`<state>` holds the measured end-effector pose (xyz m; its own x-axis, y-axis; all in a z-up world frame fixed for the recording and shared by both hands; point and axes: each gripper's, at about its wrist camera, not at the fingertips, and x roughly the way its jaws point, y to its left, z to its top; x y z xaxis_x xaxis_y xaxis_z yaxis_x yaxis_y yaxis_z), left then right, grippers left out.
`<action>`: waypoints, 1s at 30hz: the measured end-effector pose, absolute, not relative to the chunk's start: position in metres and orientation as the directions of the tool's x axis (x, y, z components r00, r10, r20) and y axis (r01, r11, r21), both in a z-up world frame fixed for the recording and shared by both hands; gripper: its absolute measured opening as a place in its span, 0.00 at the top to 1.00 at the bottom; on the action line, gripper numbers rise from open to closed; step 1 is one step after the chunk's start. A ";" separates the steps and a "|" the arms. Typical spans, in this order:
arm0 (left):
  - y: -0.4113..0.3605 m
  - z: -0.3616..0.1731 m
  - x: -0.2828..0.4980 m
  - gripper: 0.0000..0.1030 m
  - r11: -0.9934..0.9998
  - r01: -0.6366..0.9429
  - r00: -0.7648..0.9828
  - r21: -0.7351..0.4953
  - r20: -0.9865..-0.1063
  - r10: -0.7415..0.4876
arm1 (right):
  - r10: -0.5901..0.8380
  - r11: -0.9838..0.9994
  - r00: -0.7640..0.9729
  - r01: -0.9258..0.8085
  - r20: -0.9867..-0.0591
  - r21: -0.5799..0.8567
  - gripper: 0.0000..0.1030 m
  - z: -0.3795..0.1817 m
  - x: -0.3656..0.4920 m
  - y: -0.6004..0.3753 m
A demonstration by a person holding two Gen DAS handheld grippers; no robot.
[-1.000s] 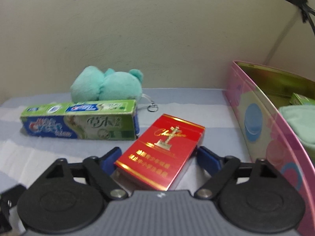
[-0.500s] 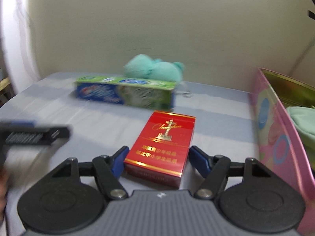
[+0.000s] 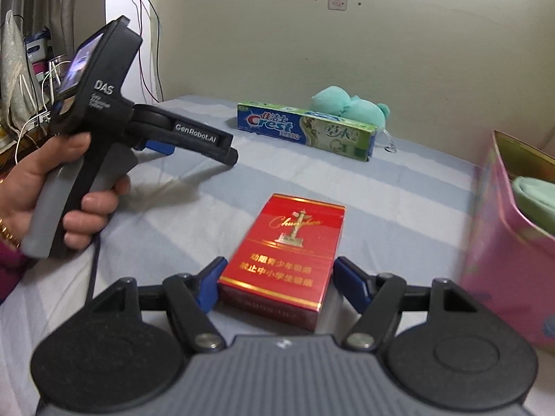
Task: Organize objects
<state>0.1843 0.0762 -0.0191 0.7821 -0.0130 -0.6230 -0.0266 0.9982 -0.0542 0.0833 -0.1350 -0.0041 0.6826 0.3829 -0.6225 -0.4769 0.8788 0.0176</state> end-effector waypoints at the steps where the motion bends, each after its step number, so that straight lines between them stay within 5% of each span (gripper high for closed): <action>1: 0.074 -0.019 0.184 0.04 0.998 0.008 0.783 -0.059 -0.621 -0.043 | 0.381 0.883 0.683 -0.469 -0.623 0.027 0.33 -0.004 0.080 -0.139; 12: 0.028 -0.018 0.154 0.04 0.892 0.422 0.680 -0.165 -0.593 -0.431 | 0.254 0.937 0.728 -0.348 -0.637 -0.024 0.28 -0.002 0.003 -0.202; 16: -0.006 -0.011 0.130 0.04 0.794 0.552 0.572 -0.256 -0.577 -0.583 | -0.001 0.982 0.802 -0.112 -0.597 -0.152 0.10 -0.005 -0.025 -0.245; 20: -0.045 -0.007 0.107 0.05 0.727 0.629 0.493 -0.276 -0.581 -0.647 | -0.148 0.987 0.804 0.080 -0.576 -0.142 0.15 -0.003 -0.041 -0.280; 25: -0.080 -0.008 0.089 0.09 0.683 0.635 0.410 -0.360 -0.592 -0.694 | 0.023 0.999 0.825 -0.043 -0.564 -0.021 0.15 0.002 -0.050 -0.277; 30: -0.090 -0.014 0.078 0.15 0.713 0.603 0.414 -0.358 -0.624 -0.663 | 0.112 0.985 0.813 -0.167 -0.572 -0.045 0.18 0.001 -0.035 -0.249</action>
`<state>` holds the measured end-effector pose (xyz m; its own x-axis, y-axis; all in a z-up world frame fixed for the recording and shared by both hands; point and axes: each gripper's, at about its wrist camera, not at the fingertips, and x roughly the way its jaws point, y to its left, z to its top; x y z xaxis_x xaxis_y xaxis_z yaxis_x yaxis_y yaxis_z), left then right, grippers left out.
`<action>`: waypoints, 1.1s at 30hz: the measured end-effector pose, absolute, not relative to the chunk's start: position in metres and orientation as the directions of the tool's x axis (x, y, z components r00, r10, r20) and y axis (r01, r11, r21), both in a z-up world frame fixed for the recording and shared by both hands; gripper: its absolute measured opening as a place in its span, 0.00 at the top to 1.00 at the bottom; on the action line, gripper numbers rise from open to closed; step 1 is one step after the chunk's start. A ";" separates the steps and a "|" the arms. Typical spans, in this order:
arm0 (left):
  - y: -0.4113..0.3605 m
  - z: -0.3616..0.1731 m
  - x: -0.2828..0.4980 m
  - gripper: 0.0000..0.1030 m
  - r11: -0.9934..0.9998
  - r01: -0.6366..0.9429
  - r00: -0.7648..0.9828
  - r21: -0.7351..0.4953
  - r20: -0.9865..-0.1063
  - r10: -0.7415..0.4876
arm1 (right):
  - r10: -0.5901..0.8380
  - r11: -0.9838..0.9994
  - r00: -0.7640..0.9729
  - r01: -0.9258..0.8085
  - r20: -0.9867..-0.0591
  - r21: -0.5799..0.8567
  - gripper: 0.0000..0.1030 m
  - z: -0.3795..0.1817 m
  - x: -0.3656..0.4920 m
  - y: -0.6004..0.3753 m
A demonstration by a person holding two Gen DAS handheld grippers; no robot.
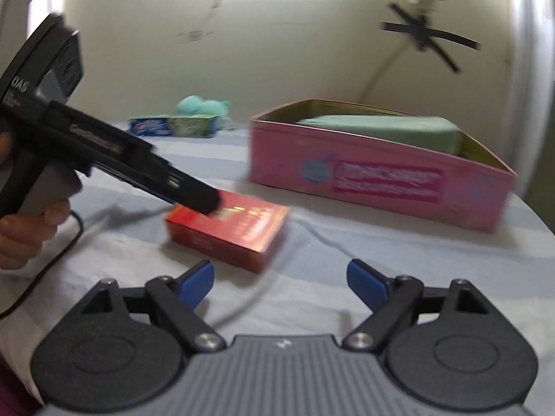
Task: Organize objects
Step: 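Grasp the red cigarette box with the left gripper, then lower the red box into the pink tin and open the left gripper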
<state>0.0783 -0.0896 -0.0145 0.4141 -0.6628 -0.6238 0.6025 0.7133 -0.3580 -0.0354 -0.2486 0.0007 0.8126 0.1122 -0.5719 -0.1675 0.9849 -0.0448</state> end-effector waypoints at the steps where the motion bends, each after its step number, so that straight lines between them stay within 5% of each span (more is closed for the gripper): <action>1: -0.091 -0.014 0.076 0.16 0.722 0.600 0.425 -0.345 -0.627 -0.653 | 0.123 0.981 0.805 -0.186 -0.581 -0.049 0.20 -0.001 -0.029 -0.245; 5: -0.102 -0.012 0.070 0.32 0.727 0.619 0.428 -0.298 -0.648 -0.630 | 0.203 0.970 0.780 -0.243 -0.592 0.013 0.39 -0.007 -0.014 -0.238; 11: -0.109 0.025 0.081 0.32 0.734 0.624 0.485 -0.269 -0.604 -0.633 | 0.195 0.972 0.830 -0.235 -0.522 -0.011 0.52 0.013 -0.019 -0.246; 17: -0.141 0.075 0.125 0.31 0.735 0.643 0.538 -0.214 -0.556 -0.633 | 0.158 0.984 0.889 -0.176 -0.430 -0.001 0.53 0.061 0.015 -0.274; 27: -0.205 0.053 0.219 0.30 0.778 0.594 0.453 -0.206 -0.713 -0.535 | 0.216 0.970 0.768 -0.098 -0.603 0.223 0.55 0.046 0.117 -0.336; 33: -0.224 0.043 0.245 0.19 0.807 0.557 0.497 -0.194 -0.701 -0.511 | 0.097 0.990 0.777 -0.014 -0.622 0.137 0.55 0.028 0.146 -0.334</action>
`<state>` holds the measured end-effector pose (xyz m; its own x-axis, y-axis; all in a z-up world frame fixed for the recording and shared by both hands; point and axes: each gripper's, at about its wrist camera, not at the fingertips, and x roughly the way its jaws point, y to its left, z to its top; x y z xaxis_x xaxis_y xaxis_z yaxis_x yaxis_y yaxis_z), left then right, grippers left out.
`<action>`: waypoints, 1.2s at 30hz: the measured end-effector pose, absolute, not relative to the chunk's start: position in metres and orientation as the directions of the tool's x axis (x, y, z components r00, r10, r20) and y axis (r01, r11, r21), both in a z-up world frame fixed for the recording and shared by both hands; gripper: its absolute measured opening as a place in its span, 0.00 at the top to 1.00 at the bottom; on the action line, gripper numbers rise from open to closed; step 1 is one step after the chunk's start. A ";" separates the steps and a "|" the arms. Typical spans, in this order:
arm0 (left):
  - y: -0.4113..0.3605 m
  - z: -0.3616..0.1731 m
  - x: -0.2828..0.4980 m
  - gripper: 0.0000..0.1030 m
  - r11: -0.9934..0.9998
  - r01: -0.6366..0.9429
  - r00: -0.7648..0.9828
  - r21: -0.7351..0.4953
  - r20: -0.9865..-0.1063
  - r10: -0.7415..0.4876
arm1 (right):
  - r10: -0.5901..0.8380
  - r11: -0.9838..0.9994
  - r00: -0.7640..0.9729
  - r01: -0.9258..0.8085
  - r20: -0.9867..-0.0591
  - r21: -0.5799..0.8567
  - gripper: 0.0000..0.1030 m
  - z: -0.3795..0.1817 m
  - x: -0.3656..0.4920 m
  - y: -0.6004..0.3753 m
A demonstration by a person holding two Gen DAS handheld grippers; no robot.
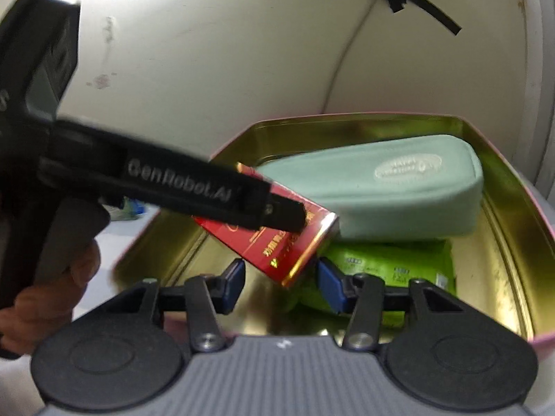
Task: Organize objects
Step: 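Lower the red box into the pink tin and open the left gripper, then move both grippers back toward the Crest toothpaste box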
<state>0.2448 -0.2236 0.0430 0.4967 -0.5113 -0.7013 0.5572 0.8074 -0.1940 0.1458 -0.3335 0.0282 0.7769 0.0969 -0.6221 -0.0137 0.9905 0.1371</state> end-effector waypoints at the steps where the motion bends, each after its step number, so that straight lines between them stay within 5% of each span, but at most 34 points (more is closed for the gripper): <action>1: -0.225 0.041 0.247 0.18 0.821 0.542 0.519 -0.181 -0.696 -0.496 | 0.071 0.993 0.786 0.004 -0.615 0.119 0.53 0.027 0.148 -0.332; 18: -0.175 0.064 0.125 0.18 0.835 0.550 0.681 -0.032 -0.561 -0.470 | 0.071 0.965 0.909 0.042 -0.410 0.259 0.43 0.047 0.014 -0.330; 25: -0.160 0.040 0.087 0.18 0.846 0.533 0.685 -0.008 -0.583 -0.437 | 0.080 0.930 0.876 0.106 -0.476 0.351 0.42 0.014 -0.013 -0.336; 36: -0.119 -0.008 0.094 0.18 0.904 0.425 0.687 0.039 -0.664 -0.295 | 0.101 0.954 0.813 0.084 -0.574 0.287 0.32 -0.003 -0.008 -0.296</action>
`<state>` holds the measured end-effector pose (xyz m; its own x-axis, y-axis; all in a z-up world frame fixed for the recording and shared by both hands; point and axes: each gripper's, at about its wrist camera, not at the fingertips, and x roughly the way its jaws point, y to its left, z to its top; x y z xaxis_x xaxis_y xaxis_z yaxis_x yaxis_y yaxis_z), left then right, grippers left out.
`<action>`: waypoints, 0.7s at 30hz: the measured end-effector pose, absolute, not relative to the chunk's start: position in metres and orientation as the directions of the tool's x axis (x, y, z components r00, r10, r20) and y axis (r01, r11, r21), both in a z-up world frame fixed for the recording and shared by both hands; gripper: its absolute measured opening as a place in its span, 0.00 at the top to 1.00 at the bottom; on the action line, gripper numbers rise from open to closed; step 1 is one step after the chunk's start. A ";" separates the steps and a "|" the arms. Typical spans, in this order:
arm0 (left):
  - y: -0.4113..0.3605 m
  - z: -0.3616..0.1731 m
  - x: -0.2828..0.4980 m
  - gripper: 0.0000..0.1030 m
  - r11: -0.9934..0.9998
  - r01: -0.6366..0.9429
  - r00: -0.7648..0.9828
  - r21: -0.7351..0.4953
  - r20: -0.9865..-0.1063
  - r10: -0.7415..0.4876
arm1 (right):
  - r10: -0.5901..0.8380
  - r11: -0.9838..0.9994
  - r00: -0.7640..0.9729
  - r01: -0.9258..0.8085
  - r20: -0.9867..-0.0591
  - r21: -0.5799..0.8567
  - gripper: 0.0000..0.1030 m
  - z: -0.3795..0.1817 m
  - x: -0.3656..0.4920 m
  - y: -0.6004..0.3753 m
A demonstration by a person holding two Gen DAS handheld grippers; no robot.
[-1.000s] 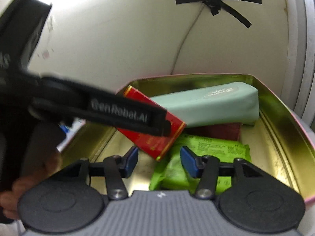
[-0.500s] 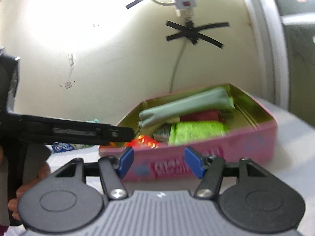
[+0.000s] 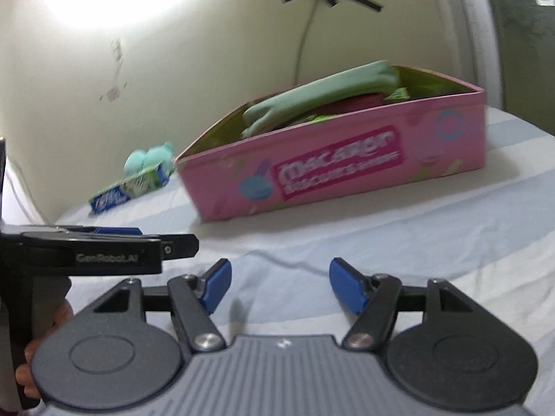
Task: Organize objects
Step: 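Move both grippers back toward the Crest toothpaste box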
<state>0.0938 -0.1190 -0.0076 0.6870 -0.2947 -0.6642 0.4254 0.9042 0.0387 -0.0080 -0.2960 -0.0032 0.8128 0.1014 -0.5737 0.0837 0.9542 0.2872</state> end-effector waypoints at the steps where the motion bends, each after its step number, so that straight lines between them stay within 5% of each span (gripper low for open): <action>1: -0.114 -0.010 0.096 0.18 0.910 0.413 0.689 0.043 -0.668 -0.281 | 0.103 0.959 0.809 0.073 -0.579 0.273 0.31 -0.003 -0.006 -0.290; 21: -0.002 -0.014 0.150 0.12 0.969 0.244 0.741 0.048 -0.653 -0.155 | 0.188 0.982 0.756 -0.149 -0.627 0.116 0.29 0.002 0.041 -0.169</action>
<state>0.1498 -0.0019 -0.0141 0.7415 -0.1546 -0.6530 0.2438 0.9686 0.0476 0.0412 -0.1693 0.0017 0.7555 0.1882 -0.6275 -0.1486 0.9821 0.1156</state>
